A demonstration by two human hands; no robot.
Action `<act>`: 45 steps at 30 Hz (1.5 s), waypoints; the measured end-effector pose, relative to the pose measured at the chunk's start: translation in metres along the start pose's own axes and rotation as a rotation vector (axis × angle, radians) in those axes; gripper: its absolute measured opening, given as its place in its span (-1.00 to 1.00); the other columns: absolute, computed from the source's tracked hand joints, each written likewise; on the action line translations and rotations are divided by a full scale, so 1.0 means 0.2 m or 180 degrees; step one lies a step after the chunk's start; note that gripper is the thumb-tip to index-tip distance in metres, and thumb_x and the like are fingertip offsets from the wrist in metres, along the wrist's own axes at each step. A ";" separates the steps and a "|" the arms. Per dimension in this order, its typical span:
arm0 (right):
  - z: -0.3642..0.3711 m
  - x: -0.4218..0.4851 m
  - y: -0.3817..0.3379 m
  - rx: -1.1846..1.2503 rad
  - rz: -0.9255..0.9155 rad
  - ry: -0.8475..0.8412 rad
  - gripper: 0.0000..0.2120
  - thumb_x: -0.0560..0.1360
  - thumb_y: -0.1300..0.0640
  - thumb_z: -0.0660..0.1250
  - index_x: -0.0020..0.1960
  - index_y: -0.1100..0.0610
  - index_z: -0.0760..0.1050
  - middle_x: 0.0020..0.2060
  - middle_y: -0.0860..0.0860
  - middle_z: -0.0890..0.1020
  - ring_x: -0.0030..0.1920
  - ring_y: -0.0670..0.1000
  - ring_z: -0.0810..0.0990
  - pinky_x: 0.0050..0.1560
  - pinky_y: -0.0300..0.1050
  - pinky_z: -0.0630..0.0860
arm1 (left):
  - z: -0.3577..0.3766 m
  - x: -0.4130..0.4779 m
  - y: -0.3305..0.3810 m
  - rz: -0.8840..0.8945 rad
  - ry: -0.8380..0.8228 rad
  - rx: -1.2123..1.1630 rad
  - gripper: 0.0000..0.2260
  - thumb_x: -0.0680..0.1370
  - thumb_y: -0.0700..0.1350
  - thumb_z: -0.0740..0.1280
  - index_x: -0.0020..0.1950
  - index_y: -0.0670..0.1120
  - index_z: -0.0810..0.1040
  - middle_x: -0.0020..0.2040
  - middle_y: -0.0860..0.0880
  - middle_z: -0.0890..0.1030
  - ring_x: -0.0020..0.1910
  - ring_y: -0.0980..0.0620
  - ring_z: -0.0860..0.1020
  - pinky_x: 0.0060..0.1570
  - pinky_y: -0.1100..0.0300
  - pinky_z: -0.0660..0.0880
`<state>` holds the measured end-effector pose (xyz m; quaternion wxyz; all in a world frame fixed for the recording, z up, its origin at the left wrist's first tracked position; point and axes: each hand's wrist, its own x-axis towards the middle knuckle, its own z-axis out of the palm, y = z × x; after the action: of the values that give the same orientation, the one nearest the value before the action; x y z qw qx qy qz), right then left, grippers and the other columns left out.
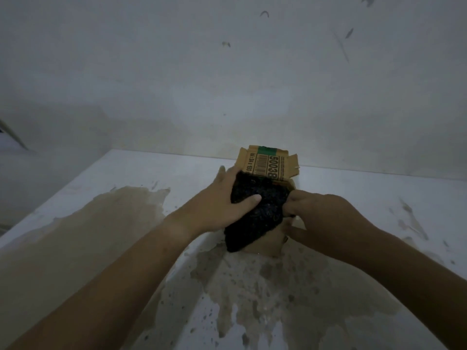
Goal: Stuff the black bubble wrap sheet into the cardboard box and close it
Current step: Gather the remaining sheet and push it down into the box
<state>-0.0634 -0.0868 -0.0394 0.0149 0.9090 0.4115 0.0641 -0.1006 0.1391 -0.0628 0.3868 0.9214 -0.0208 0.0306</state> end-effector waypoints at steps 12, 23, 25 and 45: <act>0.07 -0.07 -0.03 0.0602 -0.0168 0.1172 -0.79 0.37 0.13 0.46 -0.05 0.02 0.49 -0.18 -0.07 0.56 -0.22 0.00 0.48 -0.23 -0.10 0.42 | 0.22 -0.25 -0.21 -0.0114 0.0720 -0.0090 -0.63 0.49 -0.03 0.47 0.16 0.14 0.34 0.09 0.15 0.53 -0.13 0.21 0.58 -0.22 0.23 0.57; 0.08 -0.04 -0.07 0.0786 -0.0110 0.0811 -0.79 0.48 0.06 0.40 0.11 0.00 0.62 0.06 -0.08 0.62 -0.03 -0.06 0.59 -0.04 -0.13 0.50 | 0.04 -0.23 0.00 0.0632 0.1693 -0.0171 -0.93 0.62 -0.13 0.29 -0.03 0.02 0.46 -0.25 0.04 0.61 -0.32 0.12 0.57 -0.36 0.28 0.46; 0.09 -0.03 -0.08 0.0682 -0.0111 0.0710 -0.77 0.51 0.15 0.34 0.15 0.00 0.61 0.12 -0.04 0.58 0.02 0.00 0.56 -0.02 -0.09 0.50 | 0.05 -0.21 0.03 0.0681 0.1725 -0.0129 -0.95 0.61 -0.15 0.32 -0.01 -0.01 0.55 -0.17 0.10 0.61 -0.21 0.19 0.57 -0.24 0.43 0.43; 0.13 -0.02 -0.08 0.1467 0.0033 0.0782 -0.64 0.43 0.26 0.41 0.17 0.00 0.53 0.17 -0.07 0.51 0.17 -0.04 0.47 0.19 -0.12 0.44 | 0.02 0.04 0.03 -0.2016 -0.0176 -0.1549 -0.10 0.45 -0.08 0.44 0.55 -0.10 -0.13 0.35 -0.02 0.33 0.04 0.05 0.46 -0.18 0.15 0.58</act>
<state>-0.0743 -0.0794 -0.0672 -0.2430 0.8759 0.4093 0.0785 -0.0921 0.1319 -0.0602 0.5833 0.7642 0.2473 -0.1208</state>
